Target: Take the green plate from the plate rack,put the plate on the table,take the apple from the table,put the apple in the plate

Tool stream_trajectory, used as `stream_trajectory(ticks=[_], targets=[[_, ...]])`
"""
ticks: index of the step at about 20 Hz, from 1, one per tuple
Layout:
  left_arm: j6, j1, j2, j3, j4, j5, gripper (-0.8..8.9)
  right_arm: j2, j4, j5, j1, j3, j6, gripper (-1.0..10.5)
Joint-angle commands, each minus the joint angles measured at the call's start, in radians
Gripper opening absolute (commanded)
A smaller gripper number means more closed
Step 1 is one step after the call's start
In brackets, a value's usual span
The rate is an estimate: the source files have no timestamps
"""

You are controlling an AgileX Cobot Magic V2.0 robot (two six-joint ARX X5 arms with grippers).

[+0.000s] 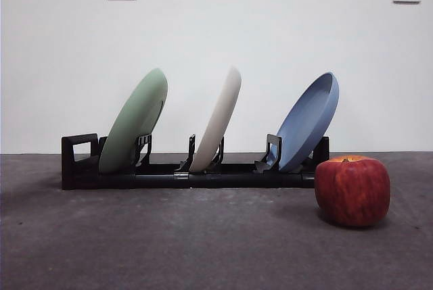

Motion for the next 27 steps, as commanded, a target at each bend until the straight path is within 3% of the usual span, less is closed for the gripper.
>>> stream_trajectory(ticks=[1, 2, 6, 11, 14, 27], targets=[[0.033, -0.038, 0.071, 0.032, -0.013, -0.089, 3.61, 0.052, -0.002, 0.051, 0.026, 0.04, -0.021, 6.4], [0.035, -0.054, 0.104, 0.044, -0.015, -0.125, 4.31, 0.069, 0.0, 0.053, 0.036, 0.051, -0.021, 6.6], [0.04, -0.078, 0.285, 0.156, -0.082, -0.217, 4.34, 0.107, 0.006, 0.073, 0.047, 0.077, -0.021, 6.6], [0.104, -0.105, 0.541, 0.423, -0.311, -0.391, 4.33, 0.109, 0.003, 0.096, 0.047, 0.077, -0.021, 6.6], [0.108, -0.117, 0.641, 0.523, -0.378, -0.402, 4.33, 0.111, 0.004, 0.099, 0.047, 0.077, -0.021, 6.6], [0.107, -0.166, 0.756, 0.536, -0.366, -0.544, 4.32, 0.111, -0.025, 0.144, 0.047, 0.077, -0.021, 6.6]])
